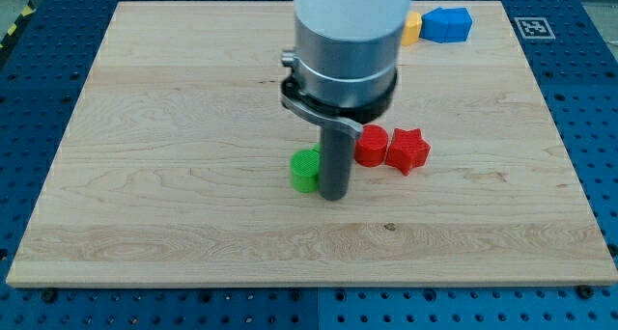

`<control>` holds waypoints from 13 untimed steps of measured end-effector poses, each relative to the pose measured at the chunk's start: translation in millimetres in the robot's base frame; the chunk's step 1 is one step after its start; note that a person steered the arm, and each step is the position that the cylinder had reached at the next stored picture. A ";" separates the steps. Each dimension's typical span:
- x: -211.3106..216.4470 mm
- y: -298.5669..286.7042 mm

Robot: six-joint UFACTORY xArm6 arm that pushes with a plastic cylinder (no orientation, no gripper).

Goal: Arrange the red and green blocks horizontally

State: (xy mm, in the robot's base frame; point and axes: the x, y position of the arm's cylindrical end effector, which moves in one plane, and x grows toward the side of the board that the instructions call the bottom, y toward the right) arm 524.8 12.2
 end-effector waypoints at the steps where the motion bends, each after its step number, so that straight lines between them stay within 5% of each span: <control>1: 2.4 -9.3; 4: -26.4 -23.6; 8: -8.9 21.7; 13: -10.8 -10.0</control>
